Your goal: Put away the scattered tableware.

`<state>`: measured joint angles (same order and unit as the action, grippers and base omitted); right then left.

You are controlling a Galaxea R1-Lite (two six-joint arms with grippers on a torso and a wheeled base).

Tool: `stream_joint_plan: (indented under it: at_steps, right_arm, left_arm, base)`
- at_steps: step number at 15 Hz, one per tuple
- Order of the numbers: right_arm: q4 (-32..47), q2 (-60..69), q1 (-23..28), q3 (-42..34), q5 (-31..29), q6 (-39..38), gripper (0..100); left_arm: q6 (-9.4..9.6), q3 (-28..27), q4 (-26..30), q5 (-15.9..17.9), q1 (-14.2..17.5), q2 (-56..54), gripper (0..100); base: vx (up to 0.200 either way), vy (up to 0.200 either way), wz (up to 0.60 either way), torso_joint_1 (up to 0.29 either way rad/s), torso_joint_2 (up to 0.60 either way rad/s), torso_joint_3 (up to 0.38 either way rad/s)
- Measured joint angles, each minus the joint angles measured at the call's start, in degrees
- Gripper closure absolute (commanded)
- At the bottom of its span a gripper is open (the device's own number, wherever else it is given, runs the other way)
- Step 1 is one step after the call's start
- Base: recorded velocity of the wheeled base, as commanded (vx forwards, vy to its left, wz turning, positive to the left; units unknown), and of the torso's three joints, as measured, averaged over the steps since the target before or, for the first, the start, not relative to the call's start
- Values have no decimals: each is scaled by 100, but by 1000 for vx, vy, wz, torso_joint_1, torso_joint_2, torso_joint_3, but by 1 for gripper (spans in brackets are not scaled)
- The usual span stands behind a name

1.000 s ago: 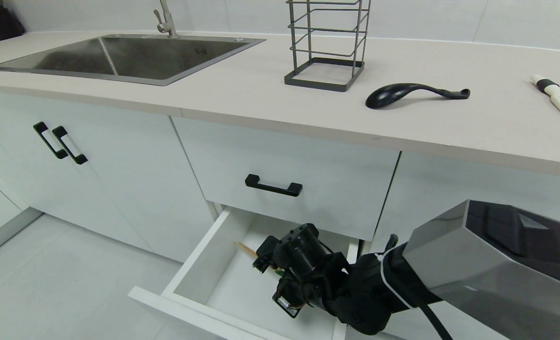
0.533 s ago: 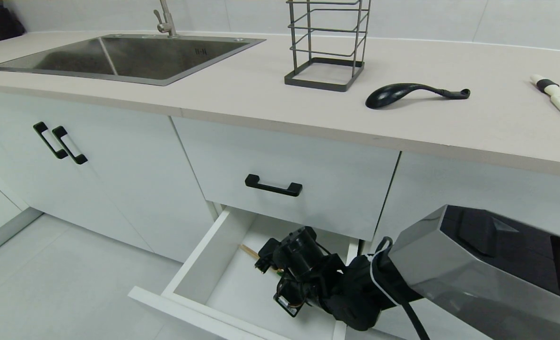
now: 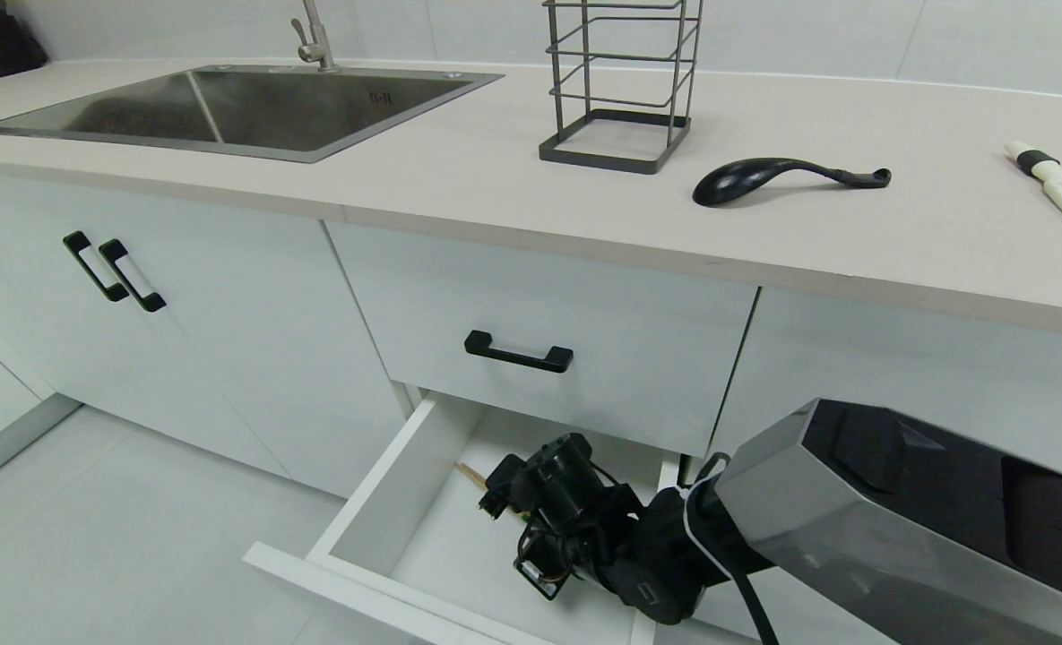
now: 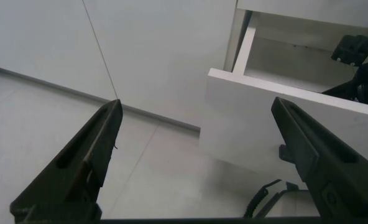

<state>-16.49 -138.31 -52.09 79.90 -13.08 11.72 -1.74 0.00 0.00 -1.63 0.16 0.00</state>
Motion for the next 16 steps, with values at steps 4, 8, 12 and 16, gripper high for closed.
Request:
stream_joint_plan:
  at_steps: [4, 8, 12, 16]
  right_arm:
    - [-12, 33, -26, -35, 6, 21, 0]
    - [-61, 469, -35, -319, 9, 21, 0]
    - [-532, 1279, -151, -914, 123, 49, 0]
    - [-1232, 2037, -332, -1891, 471, 117, 0]
  left_arm:
    - [0, 0, 0, 0, 0, 0, 0]
    - [0, 0, 0, -2, 0, 0, 0]
    - [0, 0, 0, 0, 0, 0, 0]
    - [0, 0, 0, 0, 0, 0, 0]
  base:
    - [0, 0, 0, 0, 0, 0]
    - [0, 0, 0, 0, 0, 0]
    - [0, 0, 0, 0, 0, 0]
    - [0, 0, 0, 0, 0, 0]
